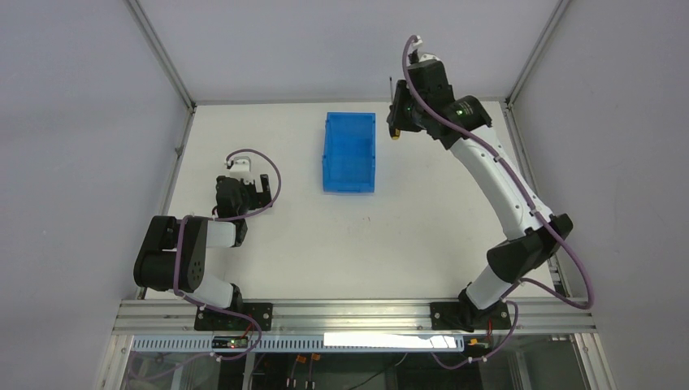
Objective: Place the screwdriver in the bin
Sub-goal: Place the screwdriver in the bin.
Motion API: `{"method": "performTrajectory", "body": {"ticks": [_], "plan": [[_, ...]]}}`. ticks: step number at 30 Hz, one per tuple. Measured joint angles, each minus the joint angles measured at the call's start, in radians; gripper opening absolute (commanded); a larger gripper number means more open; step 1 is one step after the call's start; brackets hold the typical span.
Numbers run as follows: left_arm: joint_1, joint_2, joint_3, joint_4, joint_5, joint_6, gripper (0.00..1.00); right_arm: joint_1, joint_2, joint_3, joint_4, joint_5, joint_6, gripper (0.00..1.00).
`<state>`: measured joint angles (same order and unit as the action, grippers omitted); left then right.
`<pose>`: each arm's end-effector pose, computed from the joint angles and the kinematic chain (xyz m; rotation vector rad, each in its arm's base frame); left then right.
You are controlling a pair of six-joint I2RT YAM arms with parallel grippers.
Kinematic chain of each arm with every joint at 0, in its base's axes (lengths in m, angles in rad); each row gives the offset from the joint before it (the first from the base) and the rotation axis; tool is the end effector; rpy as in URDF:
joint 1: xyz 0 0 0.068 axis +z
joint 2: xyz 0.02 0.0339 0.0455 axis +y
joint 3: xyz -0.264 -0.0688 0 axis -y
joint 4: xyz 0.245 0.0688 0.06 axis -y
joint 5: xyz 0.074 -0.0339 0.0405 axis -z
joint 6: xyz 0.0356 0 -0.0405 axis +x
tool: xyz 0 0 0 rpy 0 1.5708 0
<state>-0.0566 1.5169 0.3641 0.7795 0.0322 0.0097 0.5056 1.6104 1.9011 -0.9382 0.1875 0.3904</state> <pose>0.2616 -0.0160 0.1376 0.0858 1.9425 -0.0624 0.2962 0.1564 0.4393 -0.0241 2.2203 0.2900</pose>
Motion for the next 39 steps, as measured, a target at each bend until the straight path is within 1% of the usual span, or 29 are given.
{"method": "performTrajectory", "body": {"ticks": [7, 16, 26, 34, 39], "plan": [[0.000, 0.000, 0.000, 0.000, 0.000, 0.000, 1.00, 0.118, 0.076, 0.007, 0.086, 0.062, 0.078, 0.00], [0.000, 0.000, 0.000, 0.000, 0.000, 0.000, 1.00, 0.230, 0.226, 0.098, 0.163, 0.119, 0.122, 0.00], [0.000, 0.000, 0.000, 0.000, 0.000, 0.000, 1.00, 0.240, 0.259, 0.089, 0.229, 0.166, 0.128, 0.00], [0.000, 0.000, 0.000, 0.000, 0.000, 0.000, 1.00, 0.240, 0.270, -0.047, 0.335, 0.193, 0.124, 0.00], [0.000, 0.000, 0.000, 0.000, 0.000, 0.000, 1.00, 0.240, 0.305, -0.109, 0.389, 0.194, 0.123, 0.00]]}}
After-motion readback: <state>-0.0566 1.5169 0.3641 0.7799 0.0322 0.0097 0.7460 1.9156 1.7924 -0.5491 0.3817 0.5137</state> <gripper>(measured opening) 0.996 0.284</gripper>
